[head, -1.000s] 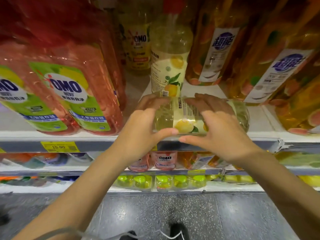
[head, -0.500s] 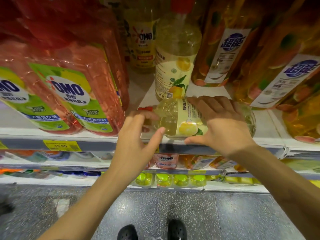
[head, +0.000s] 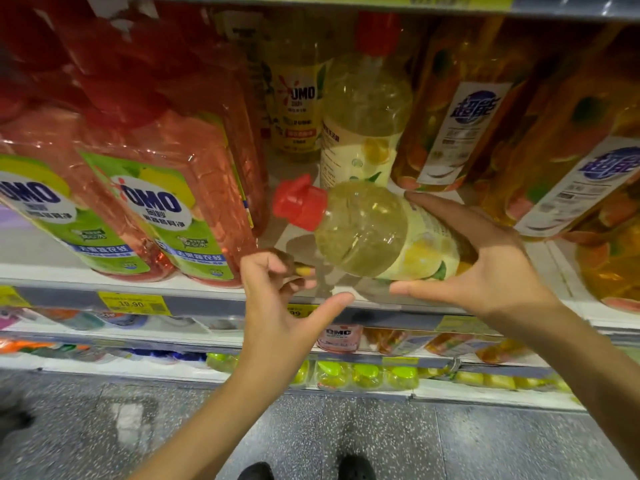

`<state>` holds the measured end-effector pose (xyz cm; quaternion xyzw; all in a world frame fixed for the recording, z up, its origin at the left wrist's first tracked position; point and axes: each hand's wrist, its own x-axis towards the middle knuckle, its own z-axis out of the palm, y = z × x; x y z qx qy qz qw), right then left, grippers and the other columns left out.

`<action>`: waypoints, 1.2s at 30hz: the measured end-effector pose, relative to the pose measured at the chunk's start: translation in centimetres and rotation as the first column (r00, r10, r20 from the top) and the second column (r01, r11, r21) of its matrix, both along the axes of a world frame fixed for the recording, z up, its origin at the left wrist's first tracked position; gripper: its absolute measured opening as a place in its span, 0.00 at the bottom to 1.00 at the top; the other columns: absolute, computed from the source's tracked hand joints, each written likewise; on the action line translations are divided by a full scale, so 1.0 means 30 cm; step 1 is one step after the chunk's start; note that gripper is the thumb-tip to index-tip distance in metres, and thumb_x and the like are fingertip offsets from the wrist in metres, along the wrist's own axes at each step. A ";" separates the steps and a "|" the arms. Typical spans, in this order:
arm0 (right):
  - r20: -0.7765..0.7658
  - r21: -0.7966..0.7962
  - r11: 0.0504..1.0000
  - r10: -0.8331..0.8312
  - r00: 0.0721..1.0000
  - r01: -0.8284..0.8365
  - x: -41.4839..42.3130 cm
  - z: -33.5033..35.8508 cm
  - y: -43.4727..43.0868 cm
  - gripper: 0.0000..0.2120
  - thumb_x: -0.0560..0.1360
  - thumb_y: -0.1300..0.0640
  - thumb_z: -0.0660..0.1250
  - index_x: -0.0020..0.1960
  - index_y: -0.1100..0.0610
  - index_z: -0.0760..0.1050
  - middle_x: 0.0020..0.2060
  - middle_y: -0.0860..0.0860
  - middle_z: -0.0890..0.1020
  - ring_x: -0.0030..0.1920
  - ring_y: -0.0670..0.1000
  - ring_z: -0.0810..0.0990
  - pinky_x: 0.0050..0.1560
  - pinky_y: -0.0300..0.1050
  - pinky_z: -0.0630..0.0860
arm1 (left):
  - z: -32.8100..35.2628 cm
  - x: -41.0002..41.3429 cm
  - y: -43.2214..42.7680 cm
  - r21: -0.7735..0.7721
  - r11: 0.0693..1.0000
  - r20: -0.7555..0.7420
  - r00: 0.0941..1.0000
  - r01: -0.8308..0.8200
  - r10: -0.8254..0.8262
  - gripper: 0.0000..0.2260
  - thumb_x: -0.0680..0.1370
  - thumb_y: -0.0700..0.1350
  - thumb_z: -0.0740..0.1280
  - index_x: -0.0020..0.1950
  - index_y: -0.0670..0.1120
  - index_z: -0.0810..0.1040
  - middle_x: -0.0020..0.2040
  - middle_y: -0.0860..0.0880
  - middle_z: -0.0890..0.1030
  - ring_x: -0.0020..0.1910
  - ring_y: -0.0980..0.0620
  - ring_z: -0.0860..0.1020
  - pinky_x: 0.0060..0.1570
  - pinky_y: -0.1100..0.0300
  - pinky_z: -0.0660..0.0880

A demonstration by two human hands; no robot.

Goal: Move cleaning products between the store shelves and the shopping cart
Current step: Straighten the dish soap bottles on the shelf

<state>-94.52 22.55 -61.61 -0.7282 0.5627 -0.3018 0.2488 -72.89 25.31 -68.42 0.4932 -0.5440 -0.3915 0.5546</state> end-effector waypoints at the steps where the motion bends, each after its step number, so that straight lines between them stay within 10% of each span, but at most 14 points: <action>1: 0.091 0.016 0.999 0.036 0.995 -0.037 -0.004 0.010 -0.001 0.41 0.53 0.37 0.77 0.65 0.34 0.70 0.61 0.39 0.77 0.63 0.39 0.73 0.62 0.30 0.68 | 0.013 -0.015 -0.010 0.058 0.997 -0.024 0.999 0.046 -0.045 0.31 0.62 0.50 0.80 0.53 0.59 0.62 0.57 0.45 0.72 0.51 0.53 0.79 0.52 0.63 0.75; 5: 0.324 0.048 0.984 0.146 0.935 -0.170 -0.033 0.020 -0.014 0.38 0.55 0.51 0.82 0.58 0.26 0.71 0.58 0.24 0.74 0.60 0.28 0.71 0.54 0.21 0.67 | 0.083 -0.086 -0.077 0.140 0.938 -0.131 0.945 0.318 -0.301 0.36 0.64 0.41 0.78 0.67 0.46 0.65 0.61 0.51 0.76 0.55 0.65 0.78 0.52 0.72 0.73; 14: 0.284 0.249 0.929 0.200 0.938 -0.274 -0.191 0.066 -0.055 0.43 0.66 0.38 0.73 0.76 0.41 0.58 0.74 0.41 0.64 0.74 0.40 0.61 0.74 0.47 0.60 | 0.135 -0.249 -0.160 0.117 0.955 -0.119 0.959 0.271 -0.257 0.38 0.60 0.40 0.81 0.58 0.61 0.62 0.63 0.54 0.73 0.62 0.58 0.75 0.59 0.63 0.73; 17: 0.248 0.276 0.941 0.125 0.961 -0.194 -0.209 0.075 -0.037 0.43 0.65 0.43 0.75 0.74 0.38 0.57 0.69 0.33 0.68 0.68 0.30 0.65 0.68 0.32 0.65 | 0.153 -0.319 -0.160 0.172 0.960 -0.129 0.972 0.218 -0.198 0.39 0.60 0.35 0.81 0.55 0.61 0.61 0.60 0.58 0.70 0.59 0.61 0.73 0.56 0.68 0.73; 19: 0.175 0.282 0.954 0.051 0.983 -0.099 -0.208 0.055 -0.026 0.49 0.60 0.46 0.82 0.72 0.38 0.57 0.64 0.30 0.70 0.61 0.25 0.68 0.55 0.20 0.66 | 0.150 -0.358 -0.163 0.183 0.964 -0.063 0.981 0.193 -0.185 0.41 0.59 0.42 0.83 0.61 0.60 0.61 0.56 0.63 0.71 0.56 0.65 0.74 0.52 0.70 0.73; 24: 0.280 0.241 0.965 -0.172 0.944 0.104 -0.261 -0.036 -0.039 0.43 0.56 0.56 0.78 0.70 0.57 0.68 0.58 0.47 0.81 0.59 0.43 0.79 0.56 0.35 0.77 | 0.153 -0.422 -0.183 0.125 0.972 0.065 0.976 0.201 -0.210 0.37 0.59 0.53 0.80 0.57 0.63 0.59 0.60 0.55 0.70 0.61 0.53 0.73 0.60 0.49 0.75; 29: 0.291 0.254 0.962 -0.176 0.940 0.102 -0.310 -0.038 -0.064 0.43 0.57 0.44 0.80 0.67 0.56 0.71 0.57 0.48 0.82 0.60 0.48 0.80 0.63 0.46 0.75 | 0.152 -0.444 -0.208 0.109 0.964 0.296 0.918 0.241 -0.263 0.41 0.69 0.52 0.77 0.74 0.49 0.57 0.71 0.51 0.64 0.68 0.49 0.67 0.65 0.52 0.69; 36: 0.219 0.257 0.957 -0.195 0.956 0.136 -0.373 -0.022 -0.067 0.47 0.55 0.37 0.79 0.67 0.56 0.70 0.56 0.47 0.82 0.60 0.47 0.79 0.63 0.47 0.74 | 0.160 -0.517 -0.224 0.081 0.971 0.304 0.922 0.227 -0.241 0.38 0.64 0.59 0.76 0.68 0.44 0.65 0.65 0.48 0.69 0.62 0.49 0.71 0.55 0.55 0.71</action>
